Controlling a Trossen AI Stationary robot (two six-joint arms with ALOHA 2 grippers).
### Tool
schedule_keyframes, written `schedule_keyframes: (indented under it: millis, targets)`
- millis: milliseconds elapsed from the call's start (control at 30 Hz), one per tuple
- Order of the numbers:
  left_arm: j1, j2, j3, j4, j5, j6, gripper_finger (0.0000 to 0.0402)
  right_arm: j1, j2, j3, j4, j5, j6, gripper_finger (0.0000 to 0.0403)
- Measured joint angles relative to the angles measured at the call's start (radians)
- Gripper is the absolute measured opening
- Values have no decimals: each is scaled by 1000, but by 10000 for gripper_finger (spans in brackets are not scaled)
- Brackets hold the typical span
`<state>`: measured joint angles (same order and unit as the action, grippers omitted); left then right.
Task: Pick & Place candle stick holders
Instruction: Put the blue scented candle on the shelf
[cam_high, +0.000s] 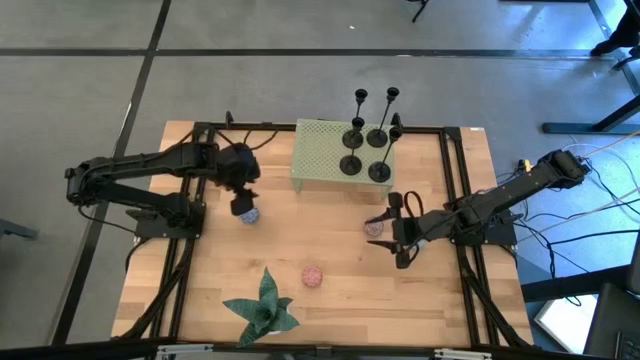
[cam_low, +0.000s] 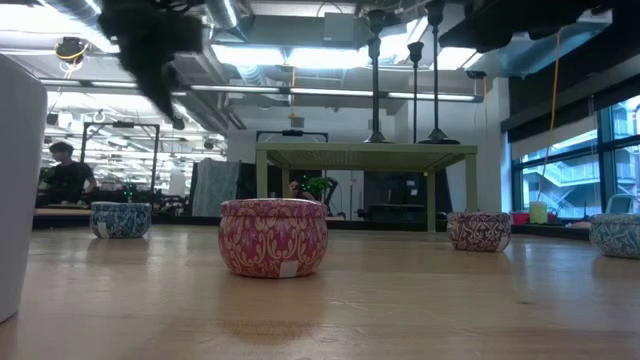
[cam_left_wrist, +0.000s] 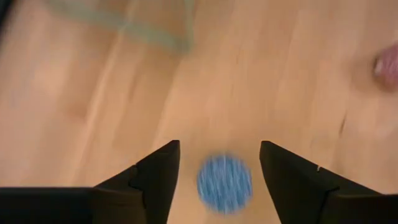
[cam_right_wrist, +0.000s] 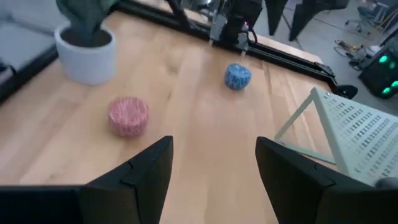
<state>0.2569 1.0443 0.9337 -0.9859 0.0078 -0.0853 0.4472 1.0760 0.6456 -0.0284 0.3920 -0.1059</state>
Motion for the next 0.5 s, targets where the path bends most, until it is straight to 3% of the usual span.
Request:
schedule_keyframes:
  millis: [167,500]
  targets:
    - [1,10,-1,-148,-36,-196,237,-27,-6,0,-21,12,-11,232]
    - [-7,41,-150,21,40,-248,261,-77,-7,0,-21,15,-34,232]
